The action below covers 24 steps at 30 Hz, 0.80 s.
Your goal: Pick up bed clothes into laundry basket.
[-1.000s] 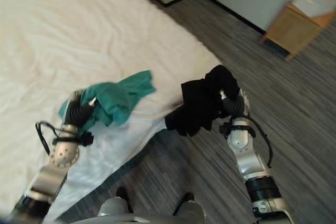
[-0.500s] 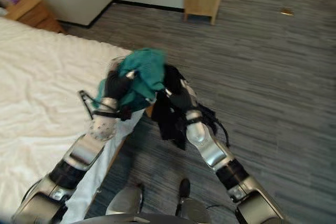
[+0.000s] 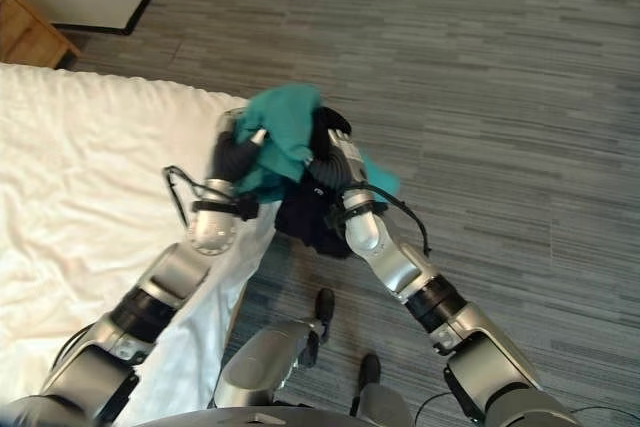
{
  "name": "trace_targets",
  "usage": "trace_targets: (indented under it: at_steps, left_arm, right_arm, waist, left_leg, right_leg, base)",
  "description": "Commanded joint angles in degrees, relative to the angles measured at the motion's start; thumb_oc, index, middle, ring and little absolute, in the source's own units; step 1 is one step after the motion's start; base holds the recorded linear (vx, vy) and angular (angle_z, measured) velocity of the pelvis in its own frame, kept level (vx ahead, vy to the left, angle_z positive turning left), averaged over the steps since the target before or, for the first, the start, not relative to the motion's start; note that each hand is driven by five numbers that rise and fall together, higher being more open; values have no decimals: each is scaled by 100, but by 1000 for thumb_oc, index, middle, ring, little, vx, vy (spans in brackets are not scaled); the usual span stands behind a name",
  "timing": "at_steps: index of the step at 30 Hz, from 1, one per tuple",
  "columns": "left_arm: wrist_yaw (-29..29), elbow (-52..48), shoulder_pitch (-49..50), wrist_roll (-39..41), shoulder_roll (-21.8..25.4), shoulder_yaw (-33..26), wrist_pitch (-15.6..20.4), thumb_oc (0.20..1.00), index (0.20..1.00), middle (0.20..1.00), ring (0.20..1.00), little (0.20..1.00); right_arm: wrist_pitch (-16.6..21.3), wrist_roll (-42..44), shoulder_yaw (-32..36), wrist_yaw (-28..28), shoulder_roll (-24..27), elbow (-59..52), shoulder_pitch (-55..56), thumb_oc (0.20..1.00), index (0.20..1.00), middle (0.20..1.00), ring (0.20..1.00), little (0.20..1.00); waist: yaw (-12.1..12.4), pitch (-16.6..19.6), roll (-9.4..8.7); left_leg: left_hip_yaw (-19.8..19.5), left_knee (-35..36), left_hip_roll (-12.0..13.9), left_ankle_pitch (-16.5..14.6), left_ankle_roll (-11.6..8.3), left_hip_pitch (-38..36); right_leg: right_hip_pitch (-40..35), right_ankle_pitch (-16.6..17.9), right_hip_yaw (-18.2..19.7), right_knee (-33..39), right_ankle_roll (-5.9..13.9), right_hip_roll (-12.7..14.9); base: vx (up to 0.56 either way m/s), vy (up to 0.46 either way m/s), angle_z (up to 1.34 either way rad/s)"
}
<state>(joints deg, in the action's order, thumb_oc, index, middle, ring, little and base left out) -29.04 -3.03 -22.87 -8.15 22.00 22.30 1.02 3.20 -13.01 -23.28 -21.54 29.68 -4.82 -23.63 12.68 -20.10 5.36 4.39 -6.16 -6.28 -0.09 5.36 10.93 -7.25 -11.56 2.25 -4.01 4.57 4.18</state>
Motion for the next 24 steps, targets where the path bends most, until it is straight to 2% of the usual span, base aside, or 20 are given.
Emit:
trace_targets:
  at_steps: [1, 2, 4, 5, 6, 7, 10, 12, 13, 15, 16, 17, 18, 19, 20, 21, 22, 23, 24]
  left_arm:
    - [334, -394, 477, 998, -129, -353, 546, 200, 200, 200, 200, 200]
    - [359, -413, 529, 1133, -107, -358, 594, 200, 200, 200, 200, 200]
    - [400, -436, 570, 1203, -85, -342, 574, 200, 200, 200, 200, 200]
    - [402, -474, 452, 1307, -103, -283, 580, 200, 200, 200, 200, 200]
    - [401, -471, 444, 1311, -105, -282, 578, 200, 200, 200, 200, 200]
    - [404, -515, 400, 1385, -143, -239, 584, 200, 200, 200, 200, 200]
    - [519, -595, 331, 1419, -199, -111, 640, 200, 200, 200, 200, 200]
    - [552, -546, 280, 1394, -277, 22, 621, 200, 200, 200, 200, 200]
    - [512, -505, 254, 1373, -303, 25, 603, 200, 200, 200, 200, 200]
    - [506, -495, 255, 1370, -297, 26, 606, 200, 200, 200, 200, 200]
    - [489, -480, 266, 1342, -299, -9, 600, 200, 200, 200, 200, 200]
    - [513, -520, 395, 1245, -225, -133, 611, 200, 200, 200, 200, 200]
    - [512, -538, 451, 1212, -214, -166, 630, 200, 200, 200, 200, 200]
    - [513, -546, 466, 1210, -210, -167, 629, 200, 200, 200, 200, 200]
    - [585, -557, 479, 1189, -229, -118, 663, 200, 200, 200, 200, 200]
    - [580, -492, 478, 1216, -289, -44, 673, 200, 200, 200, 200, 200]
    - [600, -438, 484, 1307, -358, -43, 691, 200, 200, 200, 200, 200]
    - [619, -413, 519, 1374, -362, -42, 728, 200, 200, 200, 200, 200]
    - [631, -391, 486, 1427, -329, 2, 702, 200, 200, 200, 200, 200]
  right_arm:
    - [576, -109, 1062, -173, 30, -643, 1023, 200, 200, 200, 200, 200]
    - [602, -144, 1160, -197, -2, -600, 1208, 200, 200, 200, 200, 200]
    - [578, -223, 1302, -185, -130, -567, 1395, 200, 200, 200, 200, 200]
    - [566, -227, 1352, -230, -272, -619, 1465, 200, 200, 200, 200, 200]
    - [565, -229, 1355, -232, -270, -621, 1463, 200, 200, 200, 200, 200]
    - [568, -234, 1407, -312, -338, -653, 1494, 200, 200, 200, 200, 200]
    - [610, -253, 1524, -381, -380, -793, 1757, 200, 200, 200, 200, 200]
    - [630, -202, 1600, -442, -366, -867, 1948, 200, 200, 200, 200, 200]
    - [630, -199, 1548, -452, -354, -898, 1905, 200, 200, 200, 200, 200]
    - [628, -201, 1538, -455, -362, -893, 1903, 200, 200, 200, 200, 200]
    - [625, -241, 1485, -484, -374, -869, 1818, 200, 200, 200, 200, 200]
    - [604, -331, 1429, -513, -415, -860, 1708, 200, 200, 200, 200, 200]
    - [602, -404, 1407, -548, -414, -846, 1690, 200, 200, 200, 200, 200]
    - [604, -411, 1399, -554, -420, -842, 1695, 200, 200, 200, 200, 200]
    - [565, -540, 1401, -638, -370, -766, 1706, 200, 200, 200, 200, 200]
    - [553, -536, 1425, -657, -392, -713, 1764, 200, 200, 200, 200, 200]
    - [552, -532, 1495, -665, -317, -658, 1810, 200, 200, 200, 200, 200]
    - [544, -573, 1495, -683, -242, -626, 1736, 200, 200, 200, 200, 200]
    - [519, -564, 1476, -713, -212, -602, 1670, 200, 200, 200, 200, 200]
  waist:
    - [-448, 759, -421]
    - [-601, 704, -393]
    - [-904, 639, -291]
    - [-1137, 516, -101]
    - [-1169, 519, -130]
    - [-1313, 468, -118]
    - [-1582, 432, -103]
    - [-1840, 497, -186]
    - [-1862, 534, -324]
    - [-1922, 547, -267]
    - [-1887, 577, -324]
    - [-1778, 663, -414]
    - [-1707, 735, -460]
    - [-1727, 728, -443]
    - [-1691, 903, -400]
    - [-1724, 964, -352]
    - [-1748, 1077, -293]
    - [-1711, 1079, -292]
    - [-1626, 965, -365]
  left_leg:
    - [-151, 1099, 224, 664, -274, -130]
    - [-279, 1110, 179, 626, -209, -265]
    - [-584, 1116, 167, 368, -143, -583]
    - [-872, 1116, 278, 258, -115, -837]
    - [-902, 1116, 244, 243, -120, -827]
    - [-1100, 1116, 215, 148, -118, -980]
    - [-1471, 1116, 220, -15, -217, -1206]
    - [-1859, 1116, 108, -262, -283, -1477]
    - [-1929, 1116, -54, -476, -285, -1696]
    - [-1993, 1116, 10, -505, -285, -1701]
    - [-1970, 1116, 2, -683, -320, -1864]
    - [-1748, 1116, 96, -1019, -409, -2184]
    - [-1619, 1116, 140, -1133, -422, -2323]
    - [-1636, 1116, 167, -1151, -427, -2345]
    - [-1411, 1039, 455, -1302, -456, -2654]
    - [-1326, 492, 576, -1178, -544, -2613]
    - [-1053, -118, 674, -1096, -705, -2474]
    - [-851, -1251, 776, -677, -906, -2086]
    - [-891, -2436, 749, -255, -892, -1475]
  right_leg:
    - [-316, 498, -43, -953, 381, -16]
    - [14, 1019, 65, -1747, 536, -52]
    - [613, 1436, 402, -2726, 584, -242]
    - [1332, 1209, 580, -3233, 356, -487]
    - [1371, 1141, 549, -3325, 343, -455]
    - [1698, 801, 614, -3312, 203, -576]
    - [2110, 312, 731, -2501, -25, -969]
    - [2247, 500, 898, -1451, -74, -1214]
    - [2498, 890, 608, -741, 2, -1121]
    - [2360, 1005, 540, -472, -6, -1135]
    - [2454, 1243, -5, -120, 63, -983]
    - [2461, 1402, -1333, 312, 129, -729]
    - [2439, 1433, -1786, 307, 95, -632]
    - [2413, 1420, -1816, 308, 93, -647]
    - [2160, 1214, -1979, 340, -128, -698]
    - [1950, 1213, -1799, 407, -259, -844]
    - [1668, 1229, -1733, 509, -231, -879]
    - [1353, 1273, -1657, 590, -301, -863]
    - [1159, 1277, -1452, 581, -414, -885]
  base:
    - [405, 154, 14]
    - [531, 201, -1]
    - [428, 149, 21]
    - [338, 96, 73]
    - [354, 53, 83]
    - [277, -22, 66]
    - [376, -61, 82]
    - [523, -142, 139]
    - [465, -92, 117]
    - [259, -43, 106]
    - [534, -113, 84]
    - [703, -151, 28]
    - [527, -110, -64]
    - [547, -106, -115]
    - [562, -125, -120]
    - [761, -137, -52]
    - [559, -91, -7]
    - [476, -75, 26]
    - [353, -93, -1]
